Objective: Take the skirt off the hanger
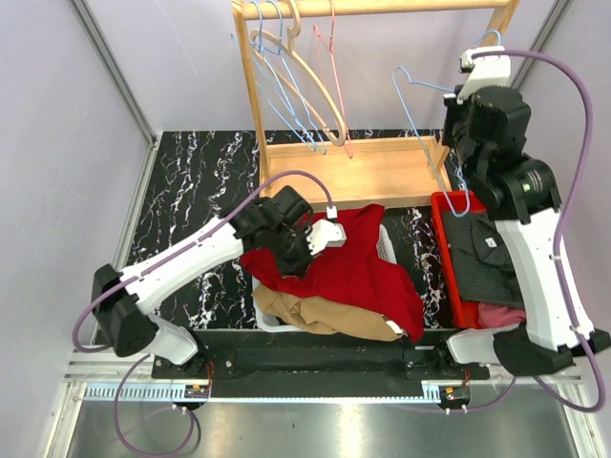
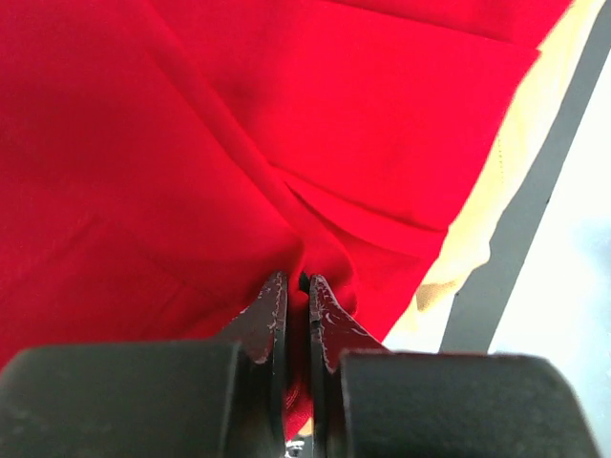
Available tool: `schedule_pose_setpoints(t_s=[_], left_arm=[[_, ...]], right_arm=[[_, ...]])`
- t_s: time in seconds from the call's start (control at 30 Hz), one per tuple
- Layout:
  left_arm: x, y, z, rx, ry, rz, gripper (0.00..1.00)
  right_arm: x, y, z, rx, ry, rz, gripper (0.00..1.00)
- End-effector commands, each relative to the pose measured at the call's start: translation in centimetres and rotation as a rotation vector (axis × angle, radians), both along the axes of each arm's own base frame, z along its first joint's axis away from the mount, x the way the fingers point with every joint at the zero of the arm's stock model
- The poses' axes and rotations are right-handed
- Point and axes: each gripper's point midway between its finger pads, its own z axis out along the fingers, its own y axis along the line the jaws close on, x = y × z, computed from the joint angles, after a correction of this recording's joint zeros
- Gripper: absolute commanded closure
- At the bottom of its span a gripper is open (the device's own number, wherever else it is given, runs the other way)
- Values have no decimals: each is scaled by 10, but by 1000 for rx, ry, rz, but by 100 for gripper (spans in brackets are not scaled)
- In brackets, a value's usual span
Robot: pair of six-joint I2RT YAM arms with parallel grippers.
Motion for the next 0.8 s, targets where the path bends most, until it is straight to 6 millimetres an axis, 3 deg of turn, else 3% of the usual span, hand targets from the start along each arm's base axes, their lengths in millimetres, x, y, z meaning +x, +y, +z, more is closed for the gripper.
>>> schedule_pose_setpoints(t_s=[0.0, 0.07, 0.13, 0.17, 0.2, 0.27, 0.3, 0.37, 0.4, 0.47, 0.53, 0.77], left_arm=[[-4, -16, -15, 28, 50, -52, 98], [-2, -24, -30, 44, 49, -66, 99], [-6, -25, -48, 84, 58, -84, 99], [-7, -27, -59, 102, 64, -98, 99], [-8, -26, -66, 116, 71, -106, 99], [-17, -28, -80, 129, 116, -129, 99], [-19, -29, -82, 126, 133, -136, 98], [-26, -34, -86, 113, 180, -158, 96], [-28, -34, -88, 113, 195, -167, 95], [-35, -39, -90, 83, 242, -198, 93], [-45, -45, -84, 7, 357, -225, 88], [-27, -44, -92, -60, 451, -171, 81]], right_arm=[[34, 16, 38, 78, -112, 71, 100], [42, 20, 50, 94, -140, 97, 100], [63, 28, 45, 93, -122, 124, 100], [65, 29, 57, 92, -152, 135, 100], [80, 35, 51, 85, -138, 152, 100], [89, 31, 63, 87, -169, 150, 100], [103, 37, 54, 91, -149, 176, 100], [112, 36, 61, 121, -170, 189, 100], [126, 42, 49, 124, -146, 209, 100], [134, 45, 51, 131, -156, 221, 100], [150, 50, 39, 131, -137, 228, 100], [179, 61, 30, 150, -145, 269, 100]])
